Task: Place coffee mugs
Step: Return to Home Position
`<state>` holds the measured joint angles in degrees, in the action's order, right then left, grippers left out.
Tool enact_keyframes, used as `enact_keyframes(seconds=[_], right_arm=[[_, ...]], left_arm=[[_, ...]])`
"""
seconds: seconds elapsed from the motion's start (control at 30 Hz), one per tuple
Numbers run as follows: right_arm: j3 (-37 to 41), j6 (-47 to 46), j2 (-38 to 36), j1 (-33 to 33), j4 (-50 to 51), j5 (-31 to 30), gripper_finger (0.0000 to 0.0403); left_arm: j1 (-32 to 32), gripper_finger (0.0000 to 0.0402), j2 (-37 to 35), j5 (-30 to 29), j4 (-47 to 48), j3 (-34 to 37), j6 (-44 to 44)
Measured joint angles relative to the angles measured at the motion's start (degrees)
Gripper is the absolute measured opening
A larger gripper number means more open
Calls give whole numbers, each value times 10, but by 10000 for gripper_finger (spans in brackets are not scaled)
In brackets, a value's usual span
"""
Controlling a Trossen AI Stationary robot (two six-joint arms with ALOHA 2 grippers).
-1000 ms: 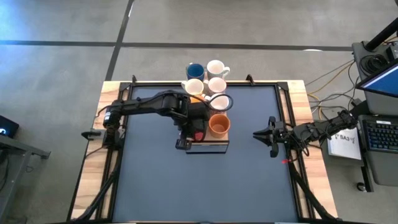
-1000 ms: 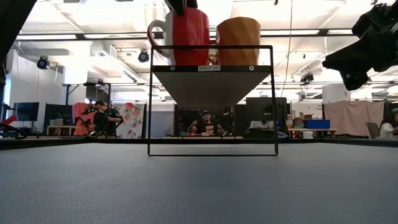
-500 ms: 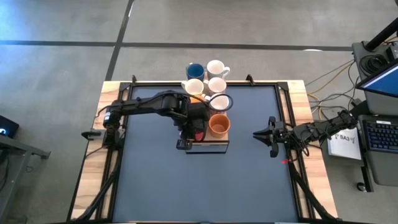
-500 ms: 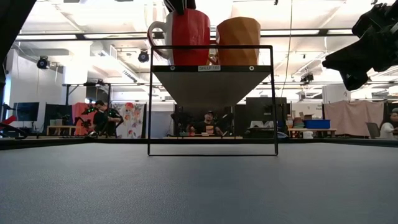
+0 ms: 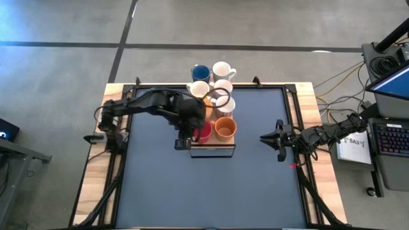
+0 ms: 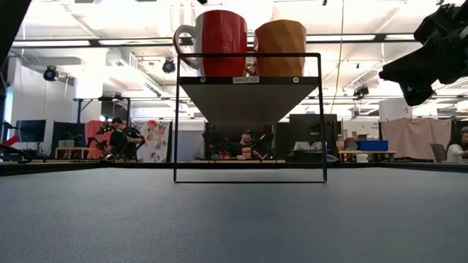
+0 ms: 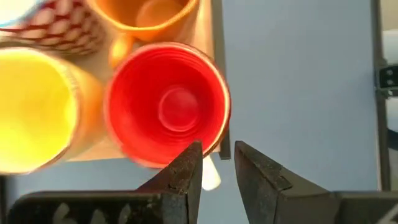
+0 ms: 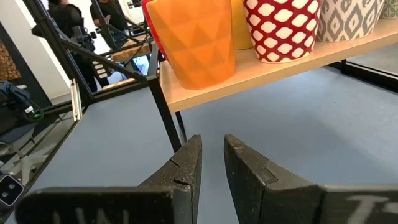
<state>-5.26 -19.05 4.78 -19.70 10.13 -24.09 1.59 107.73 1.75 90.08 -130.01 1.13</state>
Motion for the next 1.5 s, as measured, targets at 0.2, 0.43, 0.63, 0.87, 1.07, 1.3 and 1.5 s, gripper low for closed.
enact_keyframes(seconds=[0.2, 0.43, 0.63, 0.87, 1.07, 1.3, 1.5], right_arm=[[0, 0, 0, 0, 0, 0, 57], [0, 0, 0, 0, 0, 0, 57], [0, 0, 0, 0, 0, 0, 57], [0, 0, 0, 0, 0, 0, 57], [0, 0, 0, 0, 0, 0, 57], [0, 0, 0, 0, 0, 0, 57], [0, 0, 0, 0, 0, 0, 57]], left_arm=[[35, 75, -52, -91, -2, 33, -48], [97, 75, -175, -183, -72, 256, -128], [116, 75, -338, -184, -234, 500, -175], [117, 75, -522, -184, -417, 758, -188], [117, 75, -663, -212, -608, 947, -182], [116, 75, -774, -242, -860, 1136, -130], [116, 75, -810, -243, -1030, 1240, -90]])
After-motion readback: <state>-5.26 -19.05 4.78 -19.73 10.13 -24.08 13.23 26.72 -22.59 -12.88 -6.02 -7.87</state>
